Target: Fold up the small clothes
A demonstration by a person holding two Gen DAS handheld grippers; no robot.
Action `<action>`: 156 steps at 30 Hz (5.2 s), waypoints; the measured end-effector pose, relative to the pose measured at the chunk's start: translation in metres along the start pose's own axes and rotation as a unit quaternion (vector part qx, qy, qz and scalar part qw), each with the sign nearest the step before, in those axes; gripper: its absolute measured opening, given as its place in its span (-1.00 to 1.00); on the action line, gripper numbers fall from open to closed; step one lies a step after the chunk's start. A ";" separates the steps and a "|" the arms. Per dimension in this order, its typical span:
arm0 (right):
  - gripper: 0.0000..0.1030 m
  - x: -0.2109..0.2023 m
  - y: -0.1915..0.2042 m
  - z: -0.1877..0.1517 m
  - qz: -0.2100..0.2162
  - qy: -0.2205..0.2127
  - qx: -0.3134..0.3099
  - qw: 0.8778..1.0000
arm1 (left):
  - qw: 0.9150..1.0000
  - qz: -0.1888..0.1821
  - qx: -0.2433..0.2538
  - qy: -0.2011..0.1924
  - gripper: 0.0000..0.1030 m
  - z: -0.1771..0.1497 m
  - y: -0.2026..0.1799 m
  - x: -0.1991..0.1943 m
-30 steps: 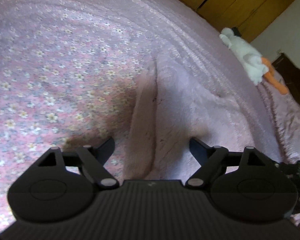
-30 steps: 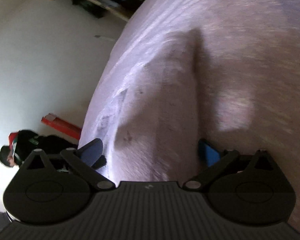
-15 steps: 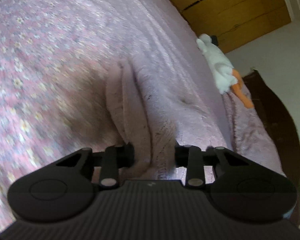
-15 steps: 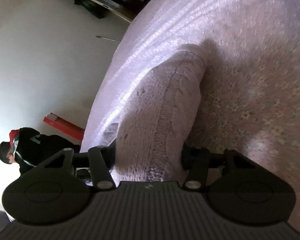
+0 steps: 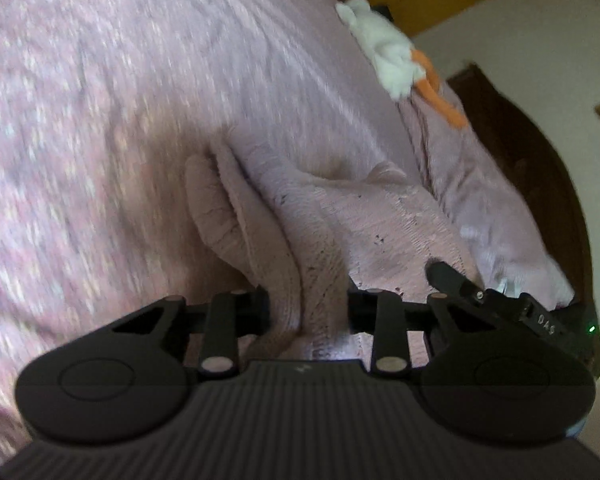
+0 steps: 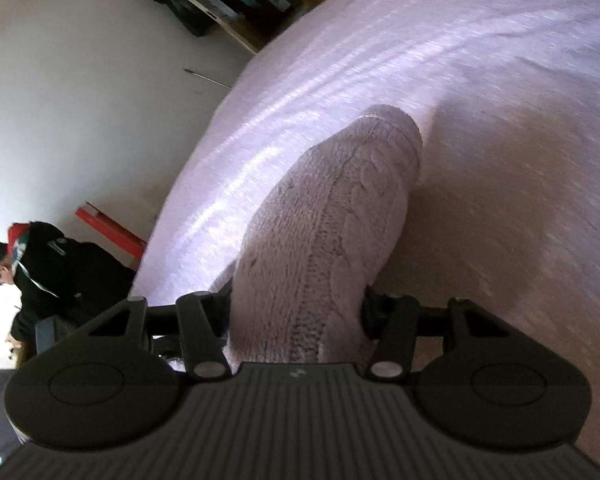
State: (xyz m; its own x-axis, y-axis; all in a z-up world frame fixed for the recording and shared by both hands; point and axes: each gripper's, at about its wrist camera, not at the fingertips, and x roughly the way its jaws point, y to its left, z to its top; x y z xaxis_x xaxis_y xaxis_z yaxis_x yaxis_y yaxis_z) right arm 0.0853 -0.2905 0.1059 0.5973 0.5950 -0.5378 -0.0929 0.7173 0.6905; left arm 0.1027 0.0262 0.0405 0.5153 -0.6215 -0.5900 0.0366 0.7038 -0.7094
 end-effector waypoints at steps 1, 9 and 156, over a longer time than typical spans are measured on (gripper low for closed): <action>0.16 -0.003 -0.004 -0.006 -0.008 0.003 0.000 1.000 | 1.000 0.009 0.006 0.007 -0.34 -0.007 0.000 0.004; 0.49 0.015 -0.047 -0.051 -0.070 0.008 0.027 0.997 | 0.990 0.113 0.080 0.011 0.09 -0.036 -0.004 0.019; 1.00 -0.061 0.018 -0.206 -0.212 -0.149 -0.150 0.954 | 0.905 0.323 0.262 -0.090 0.47 -0.182 -0.057 -0.020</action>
State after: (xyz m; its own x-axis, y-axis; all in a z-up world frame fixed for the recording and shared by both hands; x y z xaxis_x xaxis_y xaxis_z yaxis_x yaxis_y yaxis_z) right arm -0.1169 -0.2397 0.0518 0.8271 0.1308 -0.5466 0.0103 0.9688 0.2475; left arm -0.0658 -0.0643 0.0221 0.7032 0.0111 -0.7109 0.0544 0.9961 0.0694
